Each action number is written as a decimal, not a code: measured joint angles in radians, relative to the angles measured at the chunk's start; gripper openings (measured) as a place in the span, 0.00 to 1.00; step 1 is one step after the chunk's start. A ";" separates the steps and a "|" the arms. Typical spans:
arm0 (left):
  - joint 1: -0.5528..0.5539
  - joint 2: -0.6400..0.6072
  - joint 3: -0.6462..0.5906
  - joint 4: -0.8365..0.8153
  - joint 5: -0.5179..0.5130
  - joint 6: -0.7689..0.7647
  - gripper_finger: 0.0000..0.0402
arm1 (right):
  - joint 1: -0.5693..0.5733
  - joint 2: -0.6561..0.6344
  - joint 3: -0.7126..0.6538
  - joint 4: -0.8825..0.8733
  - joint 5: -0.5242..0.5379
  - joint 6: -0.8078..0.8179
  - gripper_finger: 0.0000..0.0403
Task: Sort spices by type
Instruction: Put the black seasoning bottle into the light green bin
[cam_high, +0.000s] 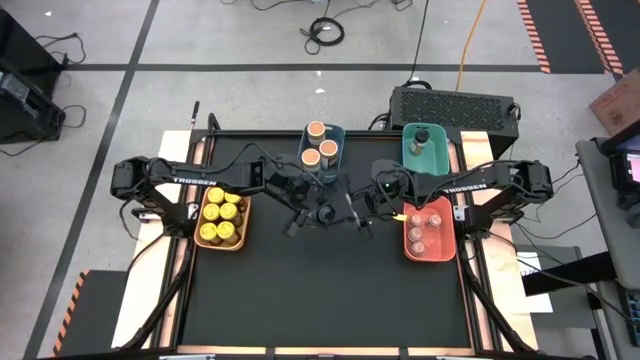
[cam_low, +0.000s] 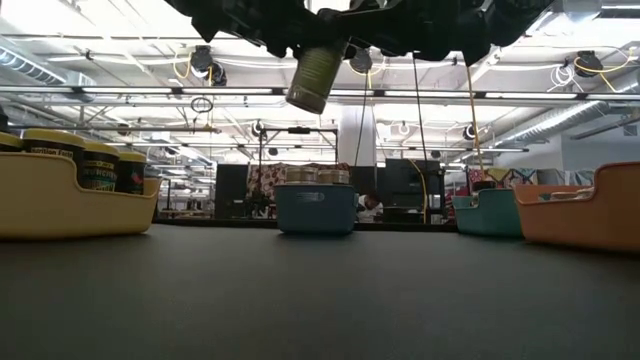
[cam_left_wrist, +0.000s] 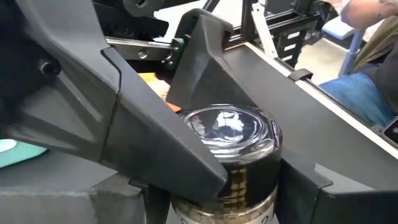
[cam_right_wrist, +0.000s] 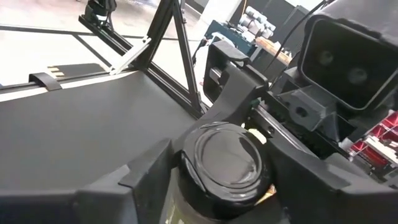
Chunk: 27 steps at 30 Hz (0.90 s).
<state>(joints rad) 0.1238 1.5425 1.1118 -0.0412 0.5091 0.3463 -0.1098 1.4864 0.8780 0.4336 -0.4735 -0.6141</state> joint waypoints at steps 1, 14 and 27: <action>0.000 0.000 0.000 0.000 0.005 0.000 0.53 | 0.000 0.000 0.000 0.000 0.000 -0.003 0.61; 0.001 -0.002 0.002 -0.003 -0.028 -0.027 0.67 | -0.014 -0.010 -0.003 -0.007 0.003 0.017 0.50; 0.176 -0.227 -0.002 -0.282 -0.167 0.036 0.79 | -0.120 -0.147 -0.004 -0.280 0.165 0.054 0.50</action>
<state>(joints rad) 0.2995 1.3159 1.1100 -0.3228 0.3417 0.3822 -0.2299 1.3390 0.8742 0.1537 -0.3081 -0.5599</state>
